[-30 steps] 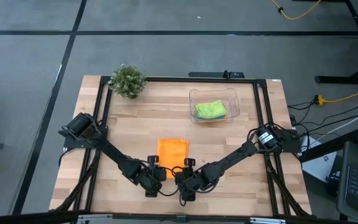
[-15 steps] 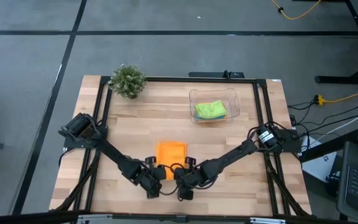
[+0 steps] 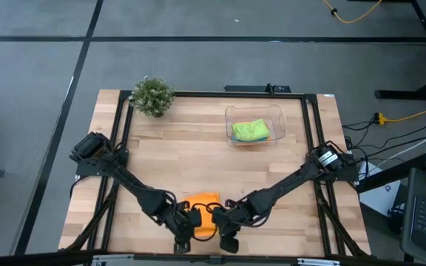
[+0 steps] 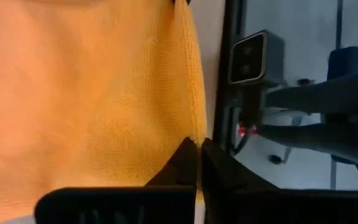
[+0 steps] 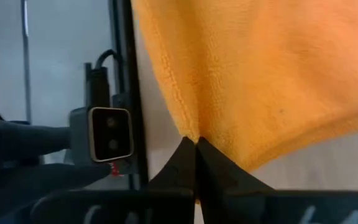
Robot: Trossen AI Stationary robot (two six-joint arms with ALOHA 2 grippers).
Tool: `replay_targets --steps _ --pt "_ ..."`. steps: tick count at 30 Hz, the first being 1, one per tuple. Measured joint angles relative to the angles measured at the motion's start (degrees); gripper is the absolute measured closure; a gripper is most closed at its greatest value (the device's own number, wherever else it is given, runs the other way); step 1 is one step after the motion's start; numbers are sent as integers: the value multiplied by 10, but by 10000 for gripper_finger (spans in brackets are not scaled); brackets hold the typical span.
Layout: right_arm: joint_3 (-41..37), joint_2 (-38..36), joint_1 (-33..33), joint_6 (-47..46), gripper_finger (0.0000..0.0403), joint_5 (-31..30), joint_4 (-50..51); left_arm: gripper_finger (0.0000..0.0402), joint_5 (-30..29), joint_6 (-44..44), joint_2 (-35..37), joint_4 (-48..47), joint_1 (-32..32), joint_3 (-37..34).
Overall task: Fold microfiber towels
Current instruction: Fold the orange microfiber cloth
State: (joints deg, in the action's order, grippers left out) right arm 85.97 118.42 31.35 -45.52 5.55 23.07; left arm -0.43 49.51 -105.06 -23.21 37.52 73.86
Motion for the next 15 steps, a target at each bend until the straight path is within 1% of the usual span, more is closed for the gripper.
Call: replay_targets --steps 3,8,15 --pt "0 -11 1 -7 402 1 2 401 0 -3 0 -30 -1 25" --pt "0 -18 -7 13 402 -13 4 401 -16 -4 1 -87 -1 35" --pt "0 -18 -24 39 403 -54 14 401 -42 -1 2 -112 -1 35"
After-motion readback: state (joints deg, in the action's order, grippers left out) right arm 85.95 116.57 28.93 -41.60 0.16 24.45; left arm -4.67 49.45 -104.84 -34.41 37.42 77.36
